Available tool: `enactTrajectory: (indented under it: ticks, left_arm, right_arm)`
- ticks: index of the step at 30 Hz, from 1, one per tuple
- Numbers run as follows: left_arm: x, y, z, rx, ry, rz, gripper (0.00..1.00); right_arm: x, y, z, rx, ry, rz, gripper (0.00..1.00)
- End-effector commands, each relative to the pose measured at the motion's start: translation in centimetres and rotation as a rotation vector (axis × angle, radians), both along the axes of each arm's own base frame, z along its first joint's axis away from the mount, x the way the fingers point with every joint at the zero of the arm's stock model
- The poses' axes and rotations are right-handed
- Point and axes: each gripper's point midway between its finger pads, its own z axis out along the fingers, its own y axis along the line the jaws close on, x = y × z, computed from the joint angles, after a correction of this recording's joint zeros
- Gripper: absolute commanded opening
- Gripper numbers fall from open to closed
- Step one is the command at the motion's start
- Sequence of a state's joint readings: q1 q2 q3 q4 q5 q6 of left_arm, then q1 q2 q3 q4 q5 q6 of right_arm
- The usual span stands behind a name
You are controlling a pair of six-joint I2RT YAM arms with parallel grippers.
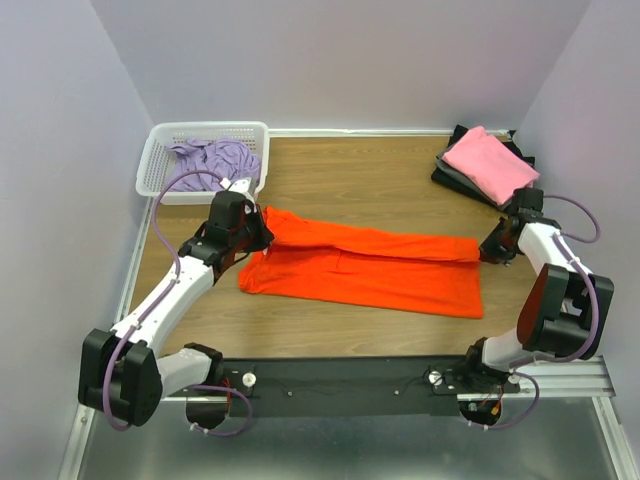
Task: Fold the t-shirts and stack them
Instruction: Fold the tshirt
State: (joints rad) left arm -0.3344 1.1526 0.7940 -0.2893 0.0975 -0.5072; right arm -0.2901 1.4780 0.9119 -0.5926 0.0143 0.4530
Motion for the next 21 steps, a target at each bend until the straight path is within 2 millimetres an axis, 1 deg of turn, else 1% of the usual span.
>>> enactTrajectory:
  ticks: [1,8,9,10,11,12,13,14,15,16,17,18,20,21]
  left_arm:
    - [-0.8,0.8,-0.5,0.015,0.015,0.037,0.00]
    - [-2.1,0.8,-1.9,0.008,0.068,0.030,0.00]
    - [-2.4,0.9,-2.4,0.011,0.088,0.031,0.09]
    - [-2.6,0.9,-2.6,0.013,0.099,0.033,0.21]
    - [-2.8,1.0,-2.7,0.014,0.107,0.035,0.33]
    - [-3.0,1.0,-2.8,0.017,0.116,0.035,0.44]
    - [-3.1,1.1,-2.6,0.017,0.113,0.036,0.58]
    - [-3.0,1.3,-2.3,0.020,0.105,0.043,0.62]
    - [-2.8,1.3,-1.5,0.019,0.086,0.043,0.69]
    - [-2.6,1.2,-1.0,0.015,0.070,0.043,0.74]
    - [-2.3,1.2,-0.6,0.016,0.060,0.043,0.75]
    - [-1.6,1.0,0.2,0.017,0.038,0.037,0.75]
    - [-0.7,1.0,0.7,0.034,0.022,0.039,0.75]
    - [0.3,0.8,0.9,0.043,0.017,0.040,0.75]
  right_arm:
    - [-1.7,-0.3,-0.4,-0.020,0.044,-0.027,0.02]
    - [-3.1,0.0,-1.0,-0.017,0.076,-0.024,0.02]
    - [-3.3,0.0,-1.2,-0.017,0.083,-0.023,0.03]
    - [-3.5,0.1,-1.2,-0.018,0.088,-0.022,0.07]
    - [-3.8,0.0,-1.3,-0.019,0.098,-0.025,0.14]
    - [-4.0,0.0,-1.5,-0.020,0.108,-0.026,0.23]
    - [-4.2,0.0,-1.5,-0.022,0.115,-0.026,0.37]
    - [-4.4,0.1,-1.4,-0.019,0.122,-0.022,0.43]
    - [-4.4,0.0,-1.2,-0.026,0.121,-0.024,0.52]
    - [-4.3,-0.1,-0.8,-0.032,0.112,-0.024,0.55]
    - [-4.2,-0.2,-0.5,-0.041,0.104,-0.024,0.58]
    - [-4.0,-0.3,-0.2,-0.044,0.093,-0.023,0.61]
    - [-3.2,-0.6,0.8,-0.056,0.056,-0.019,0.63]
    - [-2.8,-0.6,1.1,-0.055,0.046,-0.015,0.64]
